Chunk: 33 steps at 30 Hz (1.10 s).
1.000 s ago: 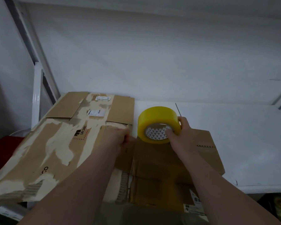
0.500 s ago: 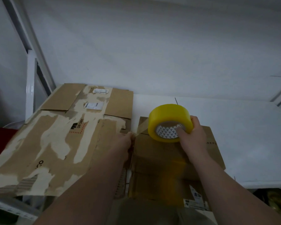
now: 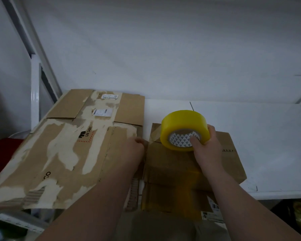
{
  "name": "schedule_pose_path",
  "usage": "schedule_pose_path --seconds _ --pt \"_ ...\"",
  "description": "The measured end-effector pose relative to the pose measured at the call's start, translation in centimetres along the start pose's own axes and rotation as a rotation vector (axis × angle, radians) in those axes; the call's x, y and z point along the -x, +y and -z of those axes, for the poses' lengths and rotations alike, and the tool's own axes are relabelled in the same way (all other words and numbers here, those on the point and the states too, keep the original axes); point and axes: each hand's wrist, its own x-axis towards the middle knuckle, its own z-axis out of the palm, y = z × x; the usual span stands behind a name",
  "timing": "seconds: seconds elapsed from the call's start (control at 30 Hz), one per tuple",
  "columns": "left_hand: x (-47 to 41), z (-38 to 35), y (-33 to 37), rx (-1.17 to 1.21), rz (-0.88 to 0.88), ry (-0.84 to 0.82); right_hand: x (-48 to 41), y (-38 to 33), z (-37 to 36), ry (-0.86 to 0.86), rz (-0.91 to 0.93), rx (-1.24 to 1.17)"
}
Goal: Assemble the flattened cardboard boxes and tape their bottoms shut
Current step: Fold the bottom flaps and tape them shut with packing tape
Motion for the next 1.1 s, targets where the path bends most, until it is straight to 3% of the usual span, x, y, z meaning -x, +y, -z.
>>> schedule_pose_path --seconds 0.03,0.1,0.17,0.3,0.47,0.57,0.7,0.77,0.9,1.1 --pt "0.4 0.2 0.5 0.13 -0.05 0.002 0.0 0.1 0.0 0.002 0.005 -0.003" --pt "1.7 0.5 1.6 0.361 -0.072 -0.178 0.0 0.2 -0.1 0.007 0.007 -0.012" --pt "2.3 0.1 1.5 0.331 -0.013 -0.375 0.0 0.3 -0.1 0.008 0.0 -0.008" --pt "1.1 0.1 0.3 0.117 0.016 -0.461 -0.1 0.3 -0.4 0.002 -0.042 -0.008" --pt "-0.2 0.0 1.6 -0.285 -0.281 -0.416 -0.1 0.2 -0.2 -0.028 -0.089 -0.009" --pt "-0.6 0.1 1.9 -0.441 -0.256 -0.415 -0.4 -0.1 0.7 -0.041 -0.092 0.001" --pt "-0.8 0.2 2.7 -0.638 -0.23 -0.383 -1.6 -0.5 4.8 0.109 0.068 0.256" --pt "-0.5 0.1 3.2 -0.719 -0.229 -0.356 -2.4 0.0 7.2 0.214 0.058 0.314" --pt "-0.2 0.0 3.9 -0.791 -0.278 -0.322 -3.1 1.3 9.8 0.169 -0.004 0.393" --pt "0.5 -0.5 4.1 -0.596 -0.236 -0.42 -2.0 2.2 9.3 0.035 -0.286 -0.008"
